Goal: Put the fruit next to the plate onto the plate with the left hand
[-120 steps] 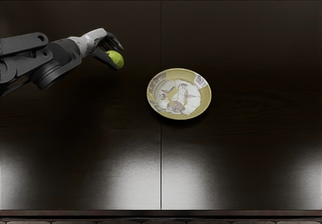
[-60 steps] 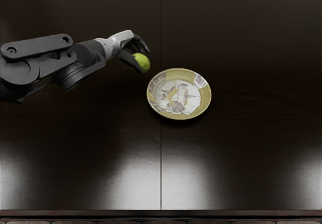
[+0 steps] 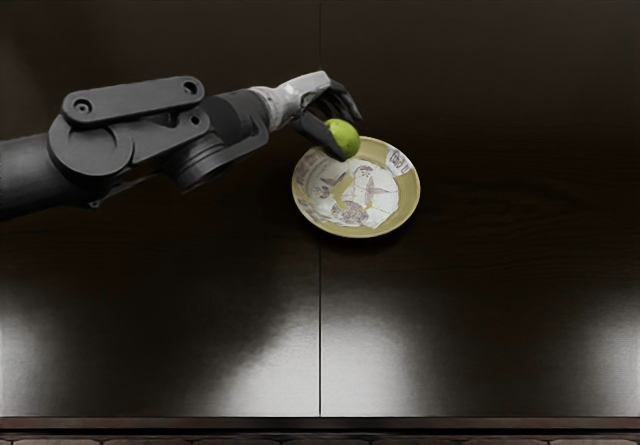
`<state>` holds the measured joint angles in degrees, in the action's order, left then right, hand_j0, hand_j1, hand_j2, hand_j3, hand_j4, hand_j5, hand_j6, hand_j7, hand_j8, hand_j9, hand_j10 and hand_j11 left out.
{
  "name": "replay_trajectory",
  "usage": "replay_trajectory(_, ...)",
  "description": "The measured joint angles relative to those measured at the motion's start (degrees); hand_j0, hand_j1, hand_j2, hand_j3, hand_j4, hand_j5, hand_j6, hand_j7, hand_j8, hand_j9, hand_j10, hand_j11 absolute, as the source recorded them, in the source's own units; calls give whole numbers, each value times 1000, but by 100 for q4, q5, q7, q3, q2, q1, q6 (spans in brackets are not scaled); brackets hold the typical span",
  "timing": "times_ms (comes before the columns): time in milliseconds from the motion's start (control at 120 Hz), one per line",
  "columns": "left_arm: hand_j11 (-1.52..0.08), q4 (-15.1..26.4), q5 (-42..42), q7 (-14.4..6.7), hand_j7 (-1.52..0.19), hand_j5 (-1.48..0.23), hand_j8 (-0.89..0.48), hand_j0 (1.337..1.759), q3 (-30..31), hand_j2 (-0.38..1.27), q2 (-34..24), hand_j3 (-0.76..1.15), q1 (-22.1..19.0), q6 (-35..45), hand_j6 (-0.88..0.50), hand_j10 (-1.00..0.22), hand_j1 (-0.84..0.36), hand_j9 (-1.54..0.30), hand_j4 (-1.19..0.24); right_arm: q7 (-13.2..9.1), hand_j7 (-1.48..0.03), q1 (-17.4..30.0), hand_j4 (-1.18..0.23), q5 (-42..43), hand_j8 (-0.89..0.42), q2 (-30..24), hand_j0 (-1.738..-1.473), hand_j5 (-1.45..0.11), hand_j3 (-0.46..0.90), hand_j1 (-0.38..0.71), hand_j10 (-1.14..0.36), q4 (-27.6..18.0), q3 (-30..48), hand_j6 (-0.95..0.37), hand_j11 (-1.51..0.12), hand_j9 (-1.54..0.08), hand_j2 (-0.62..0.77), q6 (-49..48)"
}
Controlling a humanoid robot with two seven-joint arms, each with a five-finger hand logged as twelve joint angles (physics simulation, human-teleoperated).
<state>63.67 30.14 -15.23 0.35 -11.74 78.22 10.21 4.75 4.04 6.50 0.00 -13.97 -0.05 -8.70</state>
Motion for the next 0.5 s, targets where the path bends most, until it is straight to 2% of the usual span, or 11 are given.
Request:
replay_trajectory(333,-860,13,-14,5,-868,-871,-430,1656,-9,300,216,0,-131,0,-474,-642,-283,-857,-643,0,-22,0,-16,0,-16,0,-1658,-21,0,-329,-16,0,-1,-16,-22,-21,-4,0)
replay_trajectory(500,-857,13,-2,12,-858,-863,-435,1656,-7,335,236,0,-378,4,-481,-647,-289,-856,-647,0,-21,0,-16,0,-16,0,-1658,-21,0,-329,-16,0,0,-16,-21,-21,-3,0)
